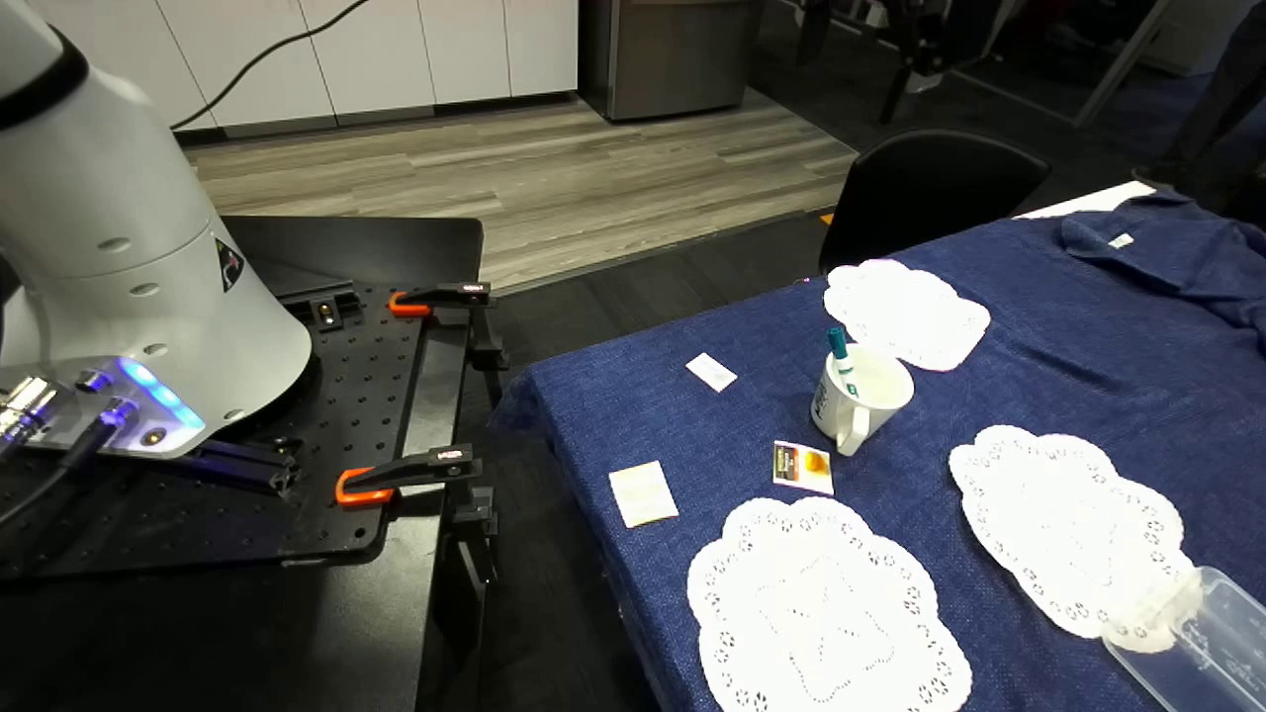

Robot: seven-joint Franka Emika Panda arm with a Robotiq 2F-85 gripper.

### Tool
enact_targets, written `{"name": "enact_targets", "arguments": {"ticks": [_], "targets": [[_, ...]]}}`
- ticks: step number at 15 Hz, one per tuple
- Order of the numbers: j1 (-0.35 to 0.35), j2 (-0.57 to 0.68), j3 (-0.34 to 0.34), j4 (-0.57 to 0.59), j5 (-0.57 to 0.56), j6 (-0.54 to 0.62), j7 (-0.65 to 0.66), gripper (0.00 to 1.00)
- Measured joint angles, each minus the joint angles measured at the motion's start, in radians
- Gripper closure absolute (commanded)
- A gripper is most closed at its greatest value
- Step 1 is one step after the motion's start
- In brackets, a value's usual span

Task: Remove the green marker from the white mug and place it on the table

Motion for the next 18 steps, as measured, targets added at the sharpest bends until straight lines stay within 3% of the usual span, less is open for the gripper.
{"name": "enact_targets", "arguments": {"ticks": [4,7,10,18], "targets": [[0.019,0.049,-0.028,0.004,0.211,0.093,-0.285,0.00],[0.026,0.094,-0.038,0.027,0.402,0.091,-0.534,0.00],[0.013,0.161,-0.043,0.071,0.508,0.041,-0.725,0.00],[0.001,0.181,-0.031,0.079,0.517,0.037,-0.741,0.00]]}}
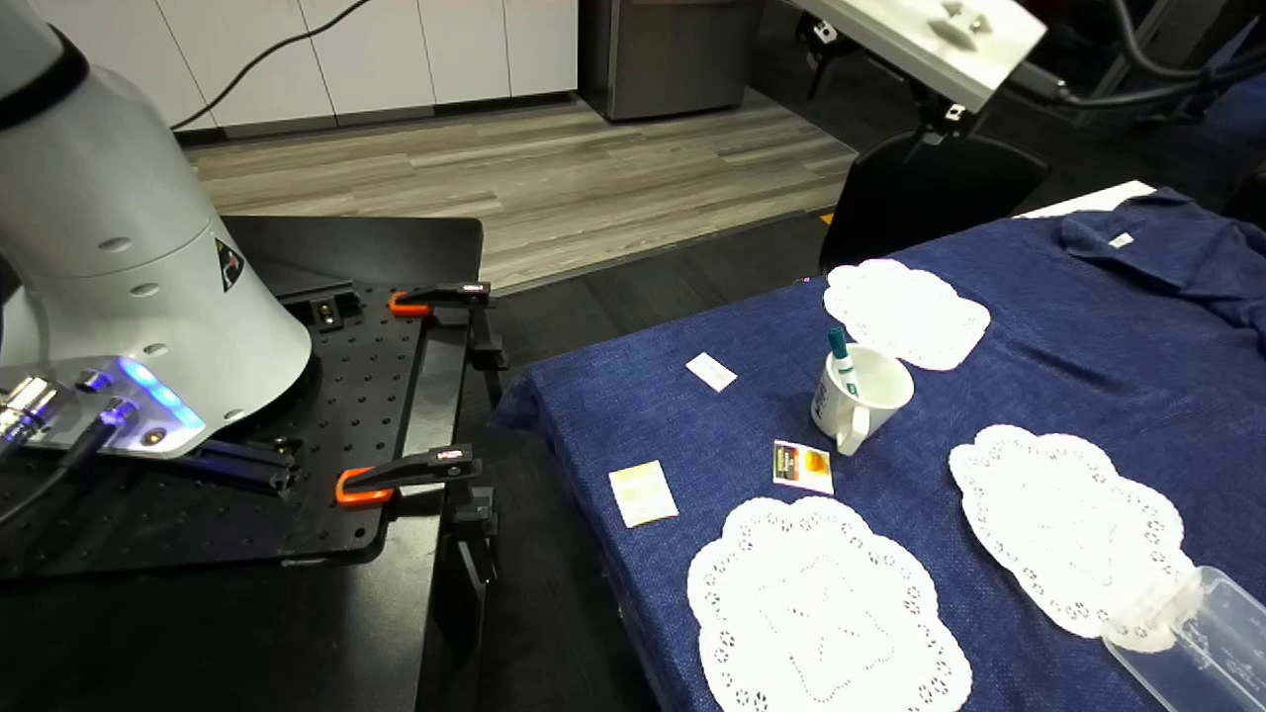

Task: Remove the green marker from the white mug and place it on the table

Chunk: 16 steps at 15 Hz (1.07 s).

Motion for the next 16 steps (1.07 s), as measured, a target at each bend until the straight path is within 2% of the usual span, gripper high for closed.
{"name": "enact_targets", "arguments": {"ticks": [3,6,9,16], "targets": [[-0.002,0.009,0.003,0.005,0.135,-0.024,-0.176,0.00],[-0.030,0.029,0.002,0.026,0.282,-0.124,-0.390,0.00],[-0.065,0.071,-0.002,0.050,0.346,-0.176,-0.535,0.00],[-0.111,0.223,-0.002,0.124,0.473,-0.176,-0.789,0.00]]}}
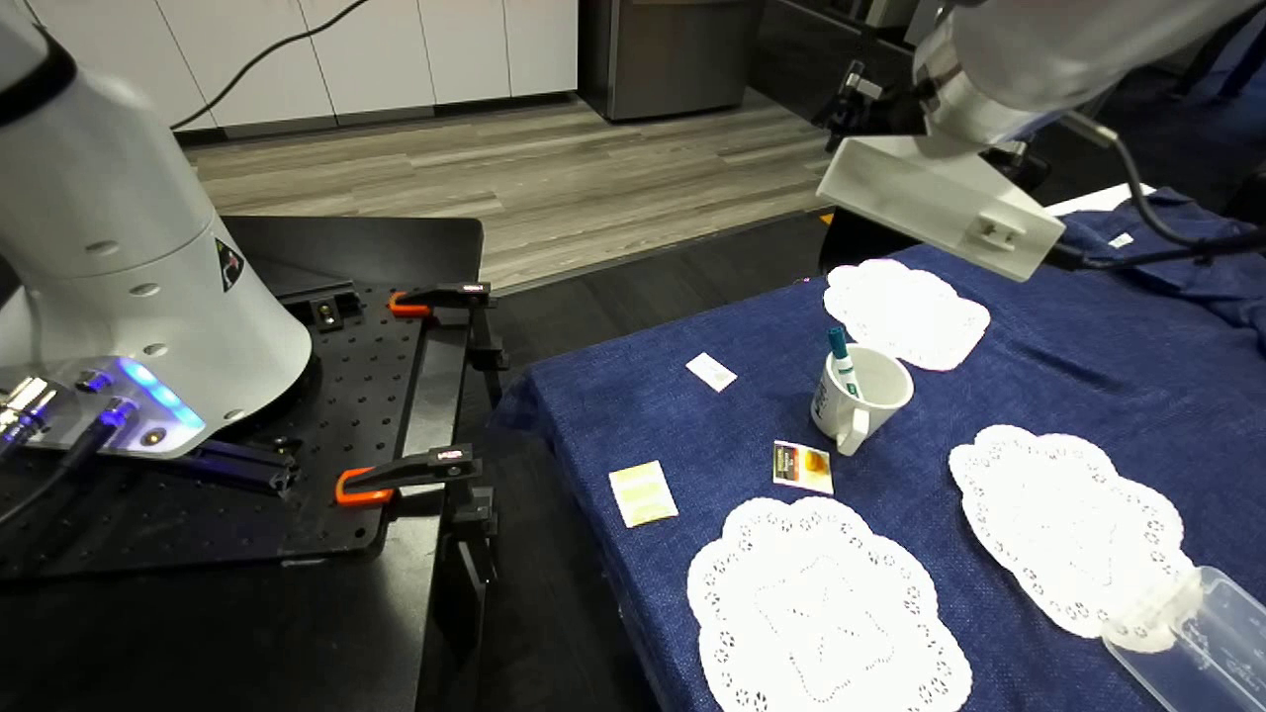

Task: Remove the green marker from the white mug and place it on the table

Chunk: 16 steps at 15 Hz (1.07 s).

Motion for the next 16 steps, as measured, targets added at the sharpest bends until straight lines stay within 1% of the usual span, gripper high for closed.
{"name": "enact_targets", "arguments": {"ticks": [1,4,10,13,16], "targets": [[-0.003,0.021,0.000,0.012,0.009,-0.006,-0.024,0.00],[-0.008,0.076,0.000,0.043,0.010,-0.032,-0.042,0.00],[-0.008,0.089,0.001,0.060,0.010,-0.034,-0.050,0.00],[-0.012,0.105,0.003,0.081,0.010,-0.057,-0.145,0.00],[-0.030,0.158,0.004,0.127,0.010,-0.138,-0.268,0.00]]}}
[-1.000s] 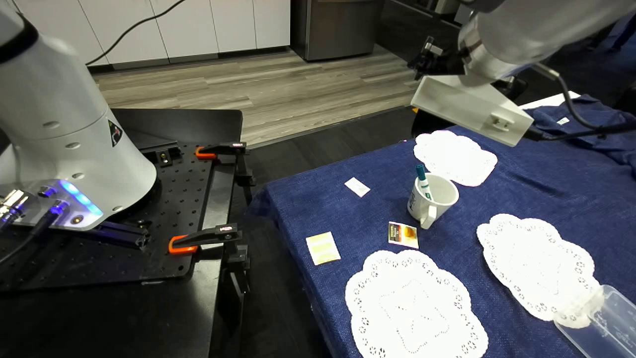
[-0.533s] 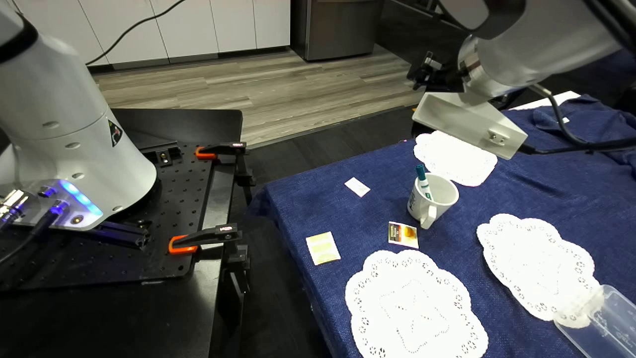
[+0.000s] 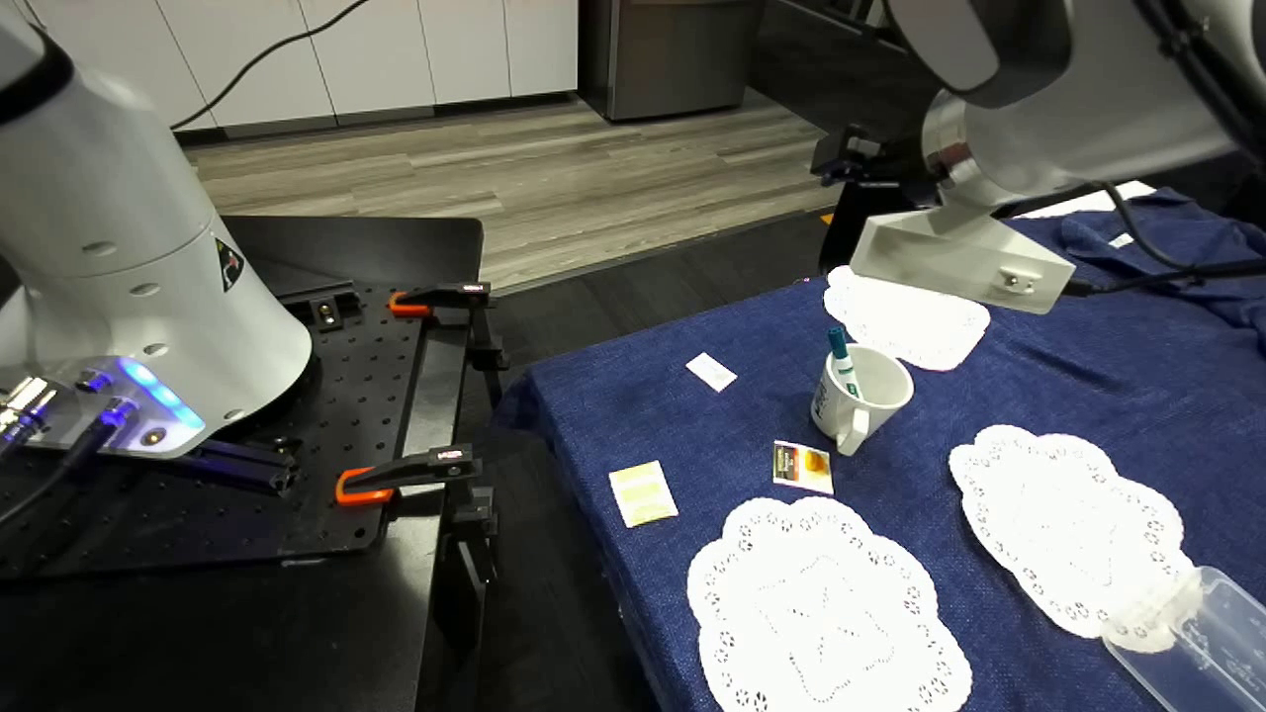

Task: Remove the green marker from the white mug and place it on the table

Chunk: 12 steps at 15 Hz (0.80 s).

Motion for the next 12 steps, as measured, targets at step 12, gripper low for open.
{"name": "enact_targets", "arguments": {"ticks": [12], "targets": [[-0.089,0.286,-0.009,0.224,-0.072,-0.181,-0.113,0.00]]}}
